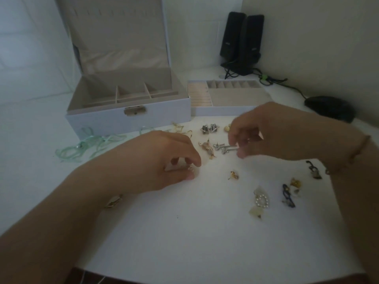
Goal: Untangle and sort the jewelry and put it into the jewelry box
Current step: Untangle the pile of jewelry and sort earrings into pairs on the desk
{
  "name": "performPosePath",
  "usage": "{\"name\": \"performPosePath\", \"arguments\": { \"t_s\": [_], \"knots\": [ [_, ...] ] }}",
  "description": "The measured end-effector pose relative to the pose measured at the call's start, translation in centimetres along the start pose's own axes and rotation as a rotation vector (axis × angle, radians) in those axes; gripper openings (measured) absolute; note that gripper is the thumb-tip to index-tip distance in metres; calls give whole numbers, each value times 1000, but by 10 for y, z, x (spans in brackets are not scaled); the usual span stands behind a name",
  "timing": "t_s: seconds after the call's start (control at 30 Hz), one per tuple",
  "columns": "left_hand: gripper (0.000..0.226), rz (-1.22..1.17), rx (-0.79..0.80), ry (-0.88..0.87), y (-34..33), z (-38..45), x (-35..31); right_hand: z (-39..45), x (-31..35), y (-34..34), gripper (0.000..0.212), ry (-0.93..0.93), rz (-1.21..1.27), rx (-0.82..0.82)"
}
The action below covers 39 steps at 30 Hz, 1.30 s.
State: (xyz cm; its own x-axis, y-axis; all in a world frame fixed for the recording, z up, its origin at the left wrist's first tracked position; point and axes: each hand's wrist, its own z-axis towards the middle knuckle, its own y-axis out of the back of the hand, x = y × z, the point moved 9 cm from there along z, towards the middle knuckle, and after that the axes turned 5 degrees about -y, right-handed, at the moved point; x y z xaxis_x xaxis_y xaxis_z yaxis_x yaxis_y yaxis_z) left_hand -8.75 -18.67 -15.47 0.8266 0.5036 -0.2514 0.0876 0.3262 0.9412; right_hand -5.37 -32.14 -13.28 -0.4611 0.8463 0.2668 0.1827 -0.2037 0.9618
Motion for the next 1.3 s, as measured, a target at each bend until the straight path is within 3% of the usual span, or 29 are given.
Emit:
{"name": "performPosePath", "arguments": {
  "t_s": [0.07,0.27,0.43,0.57,0.67,0.97,1.17,1.3],
  "knots": [
    [15,-2,8,-9,-1,0,-1,3,13,6,14,41,54,-113],
    [15,-22,14,11,-3,-1,3,11,36,-24,12,121,82,-34],
    [18,-37,-44,-11,1,-2,2,-8,24,12,10,97,78,-89],
    [26,3,-105,-56,2,5,-9,-31,11,-13,27,-32,13,361],
    [31,39,-91,-68,-4,9,-14,-34,10,-34,32,-78,-108,485],
    [30,40,-47,-92,-13,11,-17,-24,7,-35,12,-45,-164,388],
    [30,34,-35,-109,-14,10,-18,-2,3,-2,10,7,17,19],
    [29,32,-34,-113,-14,9,-18,9,13,-21,9,45,66,63]
  ]
}}
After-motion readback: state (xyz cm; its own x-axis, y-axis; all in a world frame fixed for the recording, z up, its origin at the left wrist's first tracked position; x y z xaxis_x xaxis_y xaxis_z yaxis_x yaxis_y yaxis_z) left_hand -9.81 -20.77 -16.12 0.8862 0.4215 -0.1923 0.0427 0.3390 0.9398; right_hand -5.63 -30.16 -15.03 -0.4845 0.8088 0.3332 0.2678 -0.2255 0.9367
